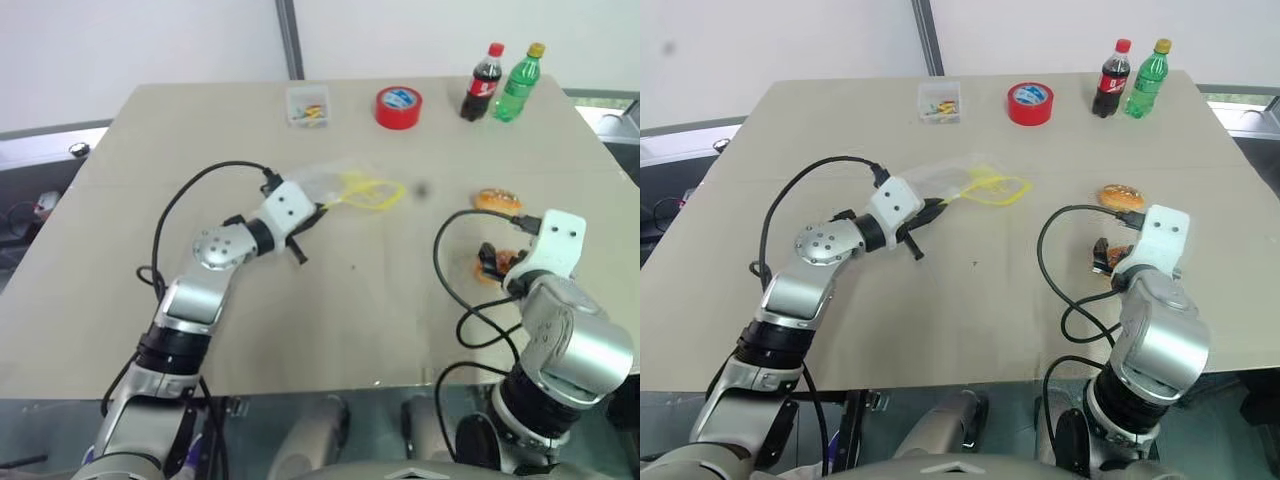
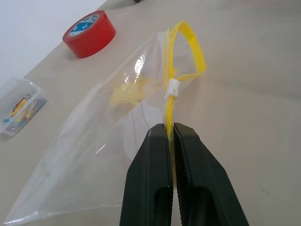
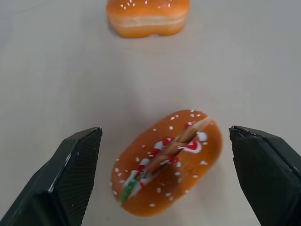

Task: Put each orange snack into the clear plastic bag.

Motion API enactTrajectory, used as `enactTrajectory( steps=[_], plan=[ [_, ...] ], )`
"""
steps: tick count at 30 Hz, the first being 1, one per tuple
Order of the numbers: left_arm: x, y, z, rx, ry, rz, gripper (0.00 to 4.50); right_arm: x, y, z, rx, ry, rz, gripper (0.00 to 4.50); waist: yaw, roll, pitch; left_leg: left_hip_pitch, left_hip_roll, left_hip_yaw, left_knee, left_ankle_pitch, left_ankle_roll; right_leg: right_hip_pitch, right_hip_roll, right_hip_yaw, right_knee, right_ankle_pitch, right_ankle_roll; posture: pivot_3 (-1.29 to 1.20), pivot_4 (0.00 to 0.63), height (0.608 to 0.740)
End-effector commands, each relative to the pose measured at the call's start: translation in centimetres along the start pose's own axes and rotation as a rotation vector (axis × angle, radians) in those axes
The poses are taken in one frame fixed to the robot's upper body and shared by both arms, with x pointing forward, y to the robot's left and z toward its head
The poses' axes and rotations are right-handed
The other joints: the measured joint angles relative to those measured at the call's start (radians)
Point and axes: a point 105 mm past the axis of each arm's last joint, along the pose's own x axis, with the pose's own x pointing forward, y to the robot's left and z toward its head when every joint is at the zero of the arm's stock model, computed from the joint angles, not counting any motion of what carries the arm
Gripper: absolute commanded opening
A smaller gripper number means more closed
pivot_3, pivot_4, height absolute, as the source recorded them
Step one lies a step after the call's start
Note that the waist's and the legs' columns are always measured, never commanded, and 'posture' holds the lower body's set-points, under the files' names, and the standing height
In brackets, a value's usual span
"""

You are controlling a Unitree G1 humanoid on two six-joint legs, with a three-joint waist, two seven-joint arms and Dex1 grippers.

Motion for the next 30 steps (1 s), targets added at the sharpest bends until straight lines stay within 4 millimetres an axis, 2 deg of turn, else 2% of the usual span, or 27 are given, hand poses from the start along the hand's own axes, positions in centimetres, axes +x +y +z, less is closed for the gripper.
enactTrajectory(
  steps=[1,7,12,17,20,23,30],
  plan=[
    [-0.3,0.4,0.8,0.027,-0.024,0.013,0.00,0.2,1.1,0.1,0.064,0.015,0.040,4.43,0.000,0.000,0.000,0.000,0.000,0.000,0.000,0.000,0.000,0.000,0.000,0.000,0.000,0.000,0.000,0.00,0.150,0.710],
    [-0.8,0.2,0.7,0.023,-0.015,0.024,0.00,0.6,1.6,-1.4,-0.045,0.071,0.053,4.43,-0.009,0.000,0.000,0.000,0.000,0.001,0.000,0.000,0.000,0.000,0.000,0.001,0.000,0.000,0.000,0.00,0.150,0.710],
    [-1.1,-0.1,0.6,0.017,-0.005,0.032,0.00,0.5,3.0,-1.4,-0.113,0.066,0.154,4.43,-0.016,0.001,0.000,0.000,0.000,0.001,0.000,0.000,0.000,0.000,0.000,0.001,0.000,0.000,0.000,0.00,0.150,0.710],
    [-1.3,-0.2,0.5,0.015,-0.002,0.036,0.00,0.2,5.3,-0.8,-0.340,0.021,0.430,4.43,-0.018,0.000,0.000,0.000,0.000,0.000,0.000,0.000,0.000,0.000,0.000,0.000,0.000,0.000,0.000,0.00,0.150,0.710],
    [-1.3,-0.2,0.6,0.016,-0.002,0.039,0.00,-0.1,6.4,-1.3,-0.446,0.035,0.591,4.43,-0.020,0.000,0.000,0.000,0.000,0.000,0.000,0.000,0.000,0.000,-0.001,0.000,-0.001,0.000,0.000,0.00,0.150,0.710],
    [-1.4,0.0,0.7,0.016,-0.002,0.047,0.00,0.5,5.8,-1.4,-0.589,0.031,0.567,4.43,-0.023,0.000,0.000,0.000,0.001,0.000,-0.001,0.000,0.000,0.000,-0.001,0.000,-0.001,0.000,0.000,0.00,0.150,0.710],
    [-1.7,0.0,0.7,0.013,0.002,0.061,0.00,0.8,4.8,-2.3,-0.670,0.030,0.483,4.43,-0.018,0.000,0.000,-0.001,0.000,0.000,-0.001,0.000,0.000,0.000,-0.004,-0.001,-0.001,0.000,0.000,0.00,0.150,0.710]
  ],
)
